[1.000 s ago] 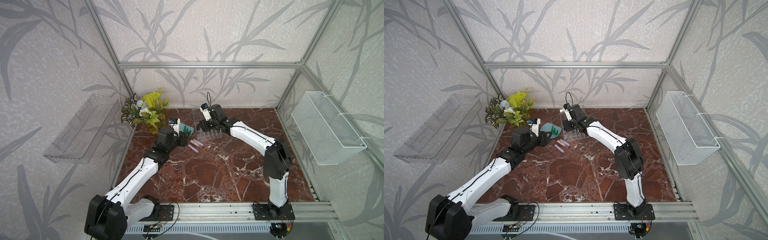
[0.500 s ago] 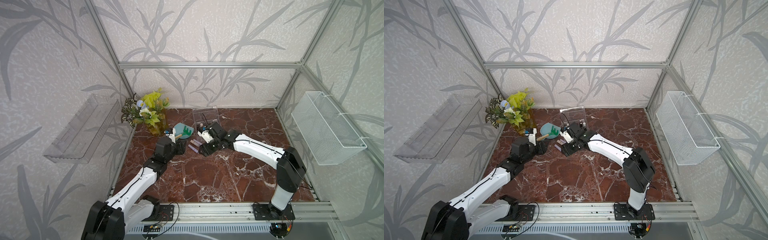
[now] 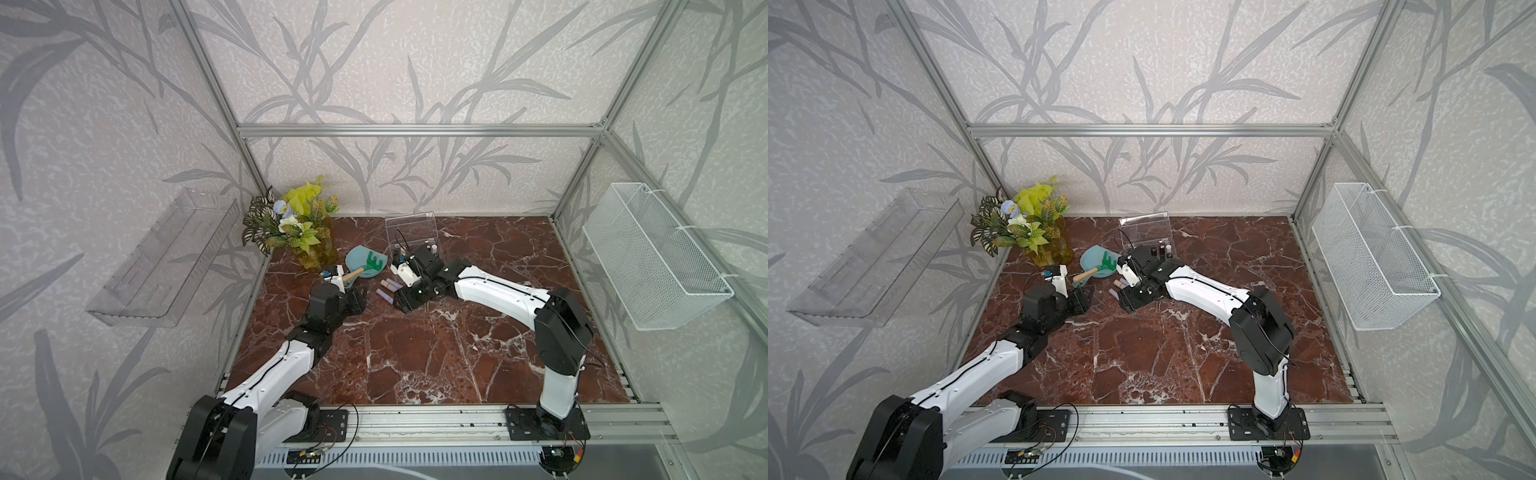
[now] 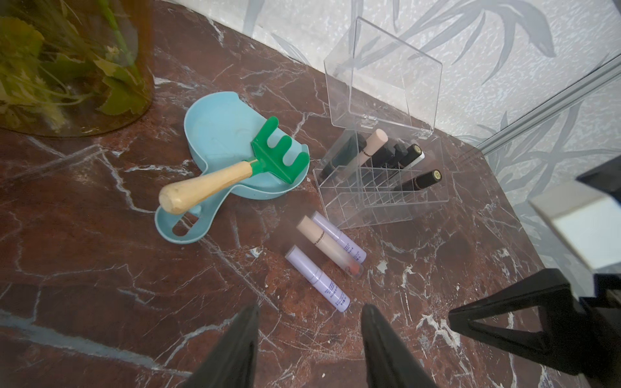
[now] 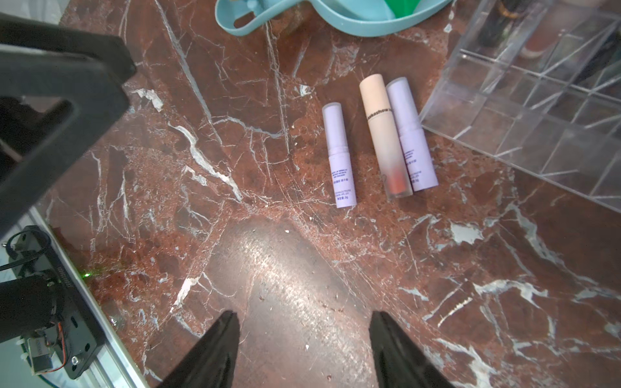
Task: Arrange the lipsticks in the organizer
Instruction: Pick up the lipstick at the center of the board.
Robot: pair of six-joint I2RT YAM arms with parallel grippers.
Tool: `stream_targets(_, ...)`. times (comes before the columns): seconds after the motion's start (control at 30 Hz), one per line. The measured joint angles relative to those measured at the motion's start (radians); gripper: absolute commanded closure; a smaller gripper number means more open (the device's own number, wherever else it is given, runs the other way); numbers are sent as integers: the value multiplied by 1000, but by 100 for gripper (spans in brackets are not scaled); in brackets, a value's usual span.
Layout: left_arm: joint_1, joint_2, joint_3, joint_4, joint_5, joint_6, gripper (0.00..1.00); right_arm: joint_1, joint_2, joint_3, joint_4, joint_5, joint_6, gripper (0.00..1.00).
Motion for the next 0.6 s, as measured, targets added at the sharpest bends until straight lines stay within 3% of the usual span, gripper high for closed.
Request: stream_targets(0.6,12,-7,0,15,21,-11,49,0,278,280,-81,0,-43,39)
